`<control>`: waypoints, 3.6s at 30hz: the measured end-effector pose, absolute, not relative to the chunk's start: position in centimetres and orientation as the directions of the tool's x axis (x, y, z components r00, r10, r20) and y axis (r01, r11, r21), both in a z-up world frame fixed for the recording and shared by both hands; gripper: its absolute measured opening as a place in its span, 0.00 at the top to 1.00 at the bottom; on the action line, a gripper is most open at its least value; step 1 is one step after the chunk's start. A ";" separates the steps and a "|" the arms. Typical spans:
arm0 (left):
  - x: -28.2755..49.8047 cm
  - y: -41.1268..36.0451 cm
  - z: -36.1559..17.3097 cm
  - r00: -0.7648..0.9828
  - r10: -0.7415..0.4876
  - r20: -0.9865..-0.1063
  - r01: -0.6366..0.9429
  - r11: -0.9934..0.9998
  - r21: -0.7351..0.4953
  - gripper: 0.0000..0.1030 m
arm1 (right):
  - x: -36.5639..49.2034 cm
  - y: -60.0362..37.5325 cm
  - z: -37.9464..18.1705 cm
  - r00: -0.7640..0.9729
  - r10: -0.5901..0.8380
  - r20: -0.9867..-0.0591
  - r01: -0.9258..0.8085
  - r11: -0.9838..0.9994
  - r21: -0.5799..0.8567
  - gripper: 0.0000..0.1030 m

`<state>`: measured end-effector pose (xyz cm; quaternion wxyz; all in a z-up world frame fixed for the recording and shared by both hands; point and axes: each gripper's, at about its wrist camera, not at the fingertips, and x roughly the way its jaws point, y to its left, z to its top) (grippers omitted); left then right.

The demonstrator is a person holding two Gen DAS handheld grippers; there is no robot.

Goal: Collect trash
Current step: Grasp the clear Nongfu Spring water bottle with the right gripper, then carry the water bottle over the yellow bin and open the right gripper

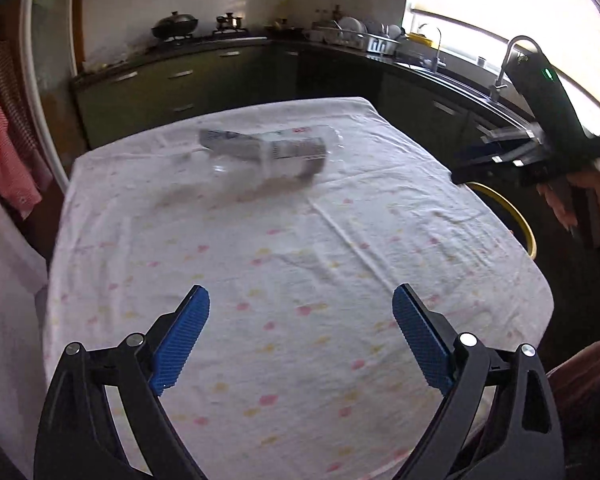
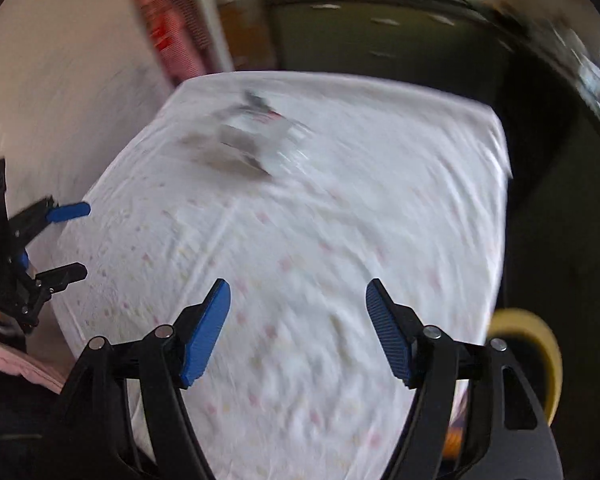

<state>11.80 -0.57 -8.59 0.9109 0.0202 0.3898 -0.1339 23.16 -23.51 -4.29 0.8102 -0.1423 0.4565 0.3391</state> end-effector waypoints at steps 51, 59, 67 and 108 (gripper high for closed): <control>13.8 1.9 -9.0 0.691 -0.177 -0.701 0.221 0.975 -0.028 0.11 | 31.4 -8.4 -9.5 0.044 0.127 -0.991 -0.968 0.251 -0.010 0.40; 12.2 -0.9 -8.6 0.687 -0.222 -0.692 0.283 0.959 -0.027 0.11 | 27.7 -14.4 -6.9 0.100 0.177 -0.979 -0.920 0.391 -0.023 0.40; 10.8 -4.3 -8.9 0.671 -0.265 -0.693 0.357 0.934 -0.010 0.11 | 24.9 -26.1 -4.2 0.222 0.164 -0.961 -0.766 0.640 -0.067 0.40; 11.0 -9.3 -9.4 0.587 -0.315 -0.745 0.470 0.882 -0.003 0.11 | 16.3 -50.0 -9.2 0.496 0.084 -0.864 0.139 0.975 0.174 0.26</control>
